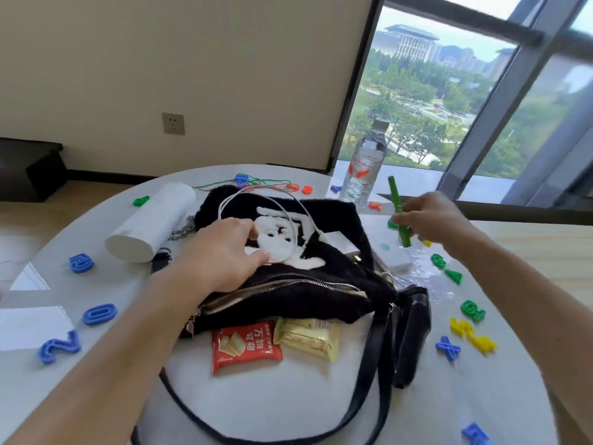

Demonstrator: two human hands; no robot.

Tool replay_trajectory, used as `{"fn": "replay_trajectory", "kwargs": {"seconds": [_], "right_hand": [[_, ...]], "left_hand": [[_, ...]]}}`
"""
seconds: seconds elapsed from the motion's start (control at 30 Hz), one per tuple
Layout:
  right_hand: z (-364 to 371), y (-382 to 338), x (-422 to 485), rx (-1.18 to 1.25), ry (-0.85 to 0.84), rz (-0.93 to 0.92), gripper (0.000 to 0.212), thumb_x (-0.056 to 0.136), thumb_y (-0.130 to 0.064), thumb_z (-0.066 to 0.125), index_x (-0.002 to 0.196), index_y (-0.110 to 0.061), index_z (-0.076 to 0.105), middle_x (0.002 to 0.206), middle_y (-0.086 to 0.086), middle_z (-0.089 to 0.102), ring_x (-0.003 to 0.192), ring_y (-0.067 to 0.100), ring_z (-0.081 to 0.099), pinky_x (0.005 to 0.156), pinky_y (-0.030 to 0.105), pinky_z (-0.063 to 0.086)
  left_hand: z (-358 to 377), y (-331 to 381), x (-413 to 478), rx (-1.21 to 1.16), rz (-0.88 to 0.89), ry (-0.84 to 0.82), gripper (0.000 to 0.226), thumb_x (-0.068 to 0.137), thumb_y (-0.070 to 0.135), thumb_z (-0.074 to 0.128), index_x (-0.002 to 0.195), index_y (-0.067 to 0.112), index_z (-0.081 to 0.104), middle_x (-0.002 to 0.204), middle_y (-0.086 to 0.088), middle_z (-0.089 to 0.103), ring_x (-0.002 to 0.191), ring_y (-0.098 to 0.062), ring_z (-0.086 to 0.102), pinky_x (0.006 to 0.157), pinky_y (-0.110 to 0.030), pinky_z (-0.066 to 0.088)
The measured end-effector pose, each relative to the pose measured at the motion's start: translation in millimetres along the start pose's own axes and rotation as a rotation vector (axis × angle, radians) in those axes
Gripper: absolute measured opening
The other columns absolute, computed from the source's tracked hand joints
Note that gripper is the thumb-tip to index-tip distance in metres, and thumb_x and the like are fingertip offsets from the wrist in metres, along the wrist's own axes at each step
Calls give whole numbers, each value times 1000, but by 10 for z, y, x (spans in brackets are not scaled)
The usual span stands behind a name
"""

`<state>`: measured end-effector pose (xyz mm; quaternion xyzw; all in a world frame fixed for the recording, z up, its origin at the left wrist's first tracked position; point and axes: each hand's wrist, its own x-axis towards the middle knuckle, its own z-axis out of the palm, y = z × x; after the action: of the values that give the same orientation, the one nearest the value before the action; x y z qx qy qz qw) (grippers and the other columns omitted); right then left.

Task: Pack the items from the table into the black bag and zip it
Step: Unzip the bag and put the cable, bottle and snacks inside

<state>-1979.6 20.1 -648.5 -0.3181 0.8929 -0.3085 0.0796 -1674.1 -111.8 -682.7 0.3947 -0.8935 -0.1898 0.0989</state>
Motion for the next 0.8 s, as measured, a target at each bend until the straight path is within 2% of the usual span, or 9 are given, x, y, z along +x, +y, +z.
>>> {"fn": "replay_trajectory", "kwargs": {"seconds": [0.13,0.23,0.33,0.43,0.53,0.57,0.63,0.7,0.8], "right_hand": [[-74,657,32,-263,-10,190,19,80,-17,83,91,-7,71,96,18,71,87,32,69,81,40,57],[89,863,-1,-411,-43,233,13,78,-18,81,84,-14,71,100,17,71,93,33,67,81,35,55],[193,878,-1,-490,-41,210,12,75,-16,77,85,-16,71,101,16,69,94,33,66,83,35,55],[193,705,-10,-638,-89,193,29,78,-31,76,102,-16,68,114,14,65,104,33,63,88,35,51],[229,317,-57,-702,62,-38,47,86,-46,68,124,-19,61,127,10,60,115,33,59,89,40,47],[283,159,-89,-631,95,-148,48,87,-47,66,126,-20,61,125,8,62,115,33,58,88,41,48],[431,-165,-168,-453,37,-279,45,86,-51,65,121,-23,63,113,4,65,108,28,60,80,38,49],[610,-409,-225,-365,-89,-268,42,86,-54,65,110,-20,65,99,2,65,90,24,61,68,33,48],[867,-545,-224,-449,-147,-217,44,89,-54,60,100,-12,66,95,3,65,85,25,64,72,36,54]], "left_hand": [[-18,-25,23,-16,-40,40,39,90,45,63,122,23,59,122,-1,60,110,-22,57,95,-40,48],[-16,-37,39,-24,-51,47,40,90,43,64,122,20,60,123,-3,59,109,-23,58,96,-40,48],[-33,-73,35,-23,-66,61,41,90,43,64,122,19,61,125,-5,57,110,-24,58,96,-39,47],[-48,-111,46,-17,-89,92,41,90,44,64,123,20,59,127,-6,54,114,-26,56,98,-40,46],[-32,-131,65,-15,-110,113,42,91,44,63,126,21,57,128,-7,51,116,-26,54,97,-38,45],[-13,-133,75,-13,-119,118,44,91,44,62,128,21,56,130,-7,49,117,-27,52,97,-39,44],[30,-143,97,-9,-137,106,51,91,44,61,134,20,51,136,-9,43,123,-30,48,102,-41,42],[76,-152,124,-30,-166,78,57,91,46,61,139,18,46,141,-10,38,129,-31,43,107,-44,40],[109,-181,151,-111,-217,46,61,89,53,59,137,17,47,140,-11,42,126,-30,48,103,-43,43]]}}
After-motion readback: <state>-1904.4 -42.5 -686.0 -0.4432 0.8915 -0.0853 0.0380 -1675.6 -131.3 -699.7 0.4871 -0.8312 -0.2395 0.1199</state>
